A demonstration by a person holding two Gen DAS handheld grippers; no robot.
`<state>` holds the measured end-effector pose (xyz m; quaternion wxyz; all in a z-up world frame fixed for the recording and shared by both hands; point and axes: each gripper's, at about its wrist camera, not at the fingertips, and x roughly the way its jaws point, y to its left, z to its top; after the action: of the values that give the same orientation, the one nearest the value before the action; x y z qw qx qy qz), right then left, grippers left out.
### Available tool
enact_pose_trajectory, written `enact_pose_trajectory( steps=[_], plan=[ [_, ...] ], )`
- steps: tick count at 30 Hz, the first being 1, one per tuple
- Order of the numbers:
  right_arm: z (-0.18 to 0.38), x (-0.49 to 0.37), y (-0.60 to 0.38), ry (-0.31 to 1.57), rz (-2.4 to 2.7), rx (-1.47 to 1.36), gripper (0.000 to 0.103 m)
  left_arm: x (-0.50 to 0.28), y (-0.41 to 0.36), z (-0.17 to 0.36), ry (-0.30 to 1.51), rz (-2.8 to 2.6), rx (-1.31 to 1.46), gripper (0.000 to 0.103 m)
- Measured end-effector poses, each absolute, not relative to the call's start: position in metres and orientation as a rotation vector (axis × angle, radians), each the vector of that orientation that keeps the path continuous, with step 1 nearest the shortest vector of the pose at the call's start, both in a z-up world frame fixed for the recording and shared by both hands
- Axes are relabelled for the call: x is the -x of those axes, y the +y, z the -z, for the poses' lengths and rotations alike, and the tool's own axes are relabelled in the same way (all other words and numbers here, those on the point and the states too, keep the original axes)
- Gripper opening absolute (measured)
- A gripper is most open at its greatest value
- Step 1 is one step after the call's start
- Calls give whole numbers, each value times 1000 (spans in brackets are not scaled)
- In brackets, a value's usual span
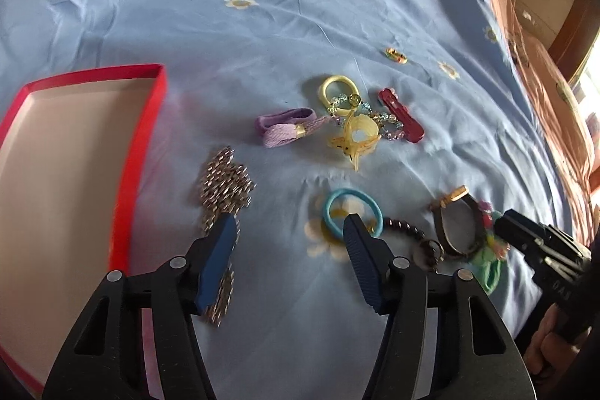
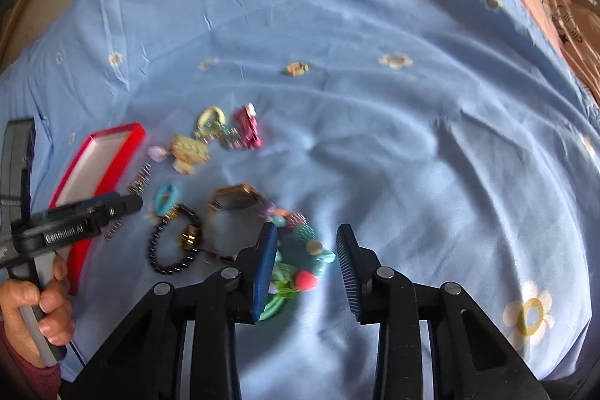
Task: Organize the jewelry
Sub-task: 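Grasp the blue hair tie with the left gripper while the right grasps the beaded bracelet, then carry both items into the red box and open both grippers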
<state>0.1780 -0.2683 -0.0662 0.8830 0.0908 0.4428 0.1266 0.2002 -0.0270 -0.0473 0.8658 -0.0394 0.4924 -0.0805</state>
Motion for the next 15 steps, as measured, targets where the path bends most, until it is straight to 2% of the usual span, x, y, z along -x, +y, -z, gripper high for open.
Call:
enact_pose_trajectory(
  steps=[1,2,4,6,8,15],
  plan=[
    [71,-181,-267,940,-265,-183,33,-204,-30,51,1044,174,75,53],
    [76,-184,-265,955,-267,-179,28,-207,-32,54,1058,182,68,47],
    [80,-186,-262,961,-267,-171,23,-209,-37,59,1064,191,43,44],
    [81,-187,-263,956,-270,-172,14,-208,-43,59,1055,202,7,34],
    [82,-186,-262,951,-269,-168,12,-209,-47,60,1054,228,0,4],
    [67,-180,-264,894,-283,-185,12,-200,-42,49,1031,264,26,2]
  ],
)
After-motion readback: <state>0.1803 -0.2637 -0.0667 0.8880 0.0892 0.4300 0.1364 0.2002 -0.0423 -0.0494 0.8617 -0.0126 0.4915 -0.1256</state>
